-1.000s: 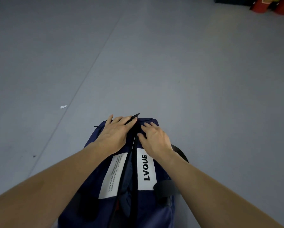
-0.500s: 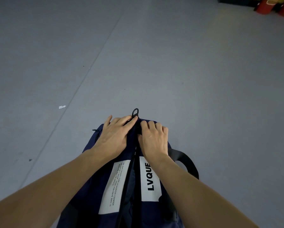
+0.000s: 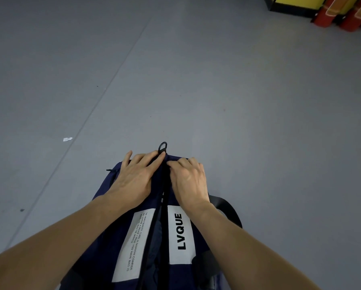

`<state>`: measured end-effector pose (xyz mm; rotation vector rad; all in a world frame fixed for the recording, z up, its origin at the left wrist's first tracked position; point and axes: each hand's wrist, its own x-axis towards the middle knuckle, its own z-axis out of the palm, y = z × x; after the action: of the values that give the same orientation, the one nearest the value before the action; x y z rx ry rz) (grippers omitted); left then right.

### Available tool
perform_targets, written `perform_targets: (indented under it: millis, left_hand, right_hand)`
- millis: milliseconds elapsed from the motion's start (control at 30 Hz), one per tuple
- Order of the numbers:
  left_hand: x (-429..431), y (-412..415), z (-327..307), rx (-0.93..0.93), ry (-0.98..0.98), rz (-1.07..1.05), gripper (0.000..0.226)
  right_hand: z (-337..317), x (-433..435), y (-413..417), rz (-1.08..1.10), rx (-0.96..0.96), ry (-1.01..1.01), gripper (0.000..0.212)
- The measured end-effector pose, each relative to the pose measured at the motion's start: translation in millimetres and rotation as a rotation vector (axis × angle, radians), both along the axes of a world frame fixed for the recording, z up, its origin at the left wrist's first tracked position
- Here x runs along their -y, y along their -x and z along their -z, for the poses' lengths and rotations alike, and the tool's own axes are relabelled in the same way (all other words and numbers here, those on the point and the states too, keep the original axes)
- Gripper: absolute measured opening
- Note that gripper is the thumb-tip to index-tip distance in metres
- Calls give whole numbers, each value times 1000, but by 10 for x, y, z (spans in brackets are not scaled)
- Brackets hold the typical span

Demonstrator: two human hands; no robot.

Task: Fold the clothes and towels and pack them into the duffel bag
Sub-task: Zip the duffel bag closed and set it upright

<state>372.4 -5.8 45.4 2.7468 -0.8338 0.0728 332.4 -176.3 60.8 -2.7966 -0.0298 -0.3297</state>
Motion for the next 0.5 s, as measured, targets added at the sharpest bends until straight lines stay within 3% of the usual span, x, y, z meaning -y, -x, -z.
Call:
perform_targets:
  millis: [367,500]
  left_hand:
    - [-21,-69,110,102,-86,-36,82]
    - [-31,-82,78,46,-149,-53,83]
  right_hand:
    - [-54,31,342,-124,-109,-166,27]
    - [-108,-19,516,-206,-139,-190,24]
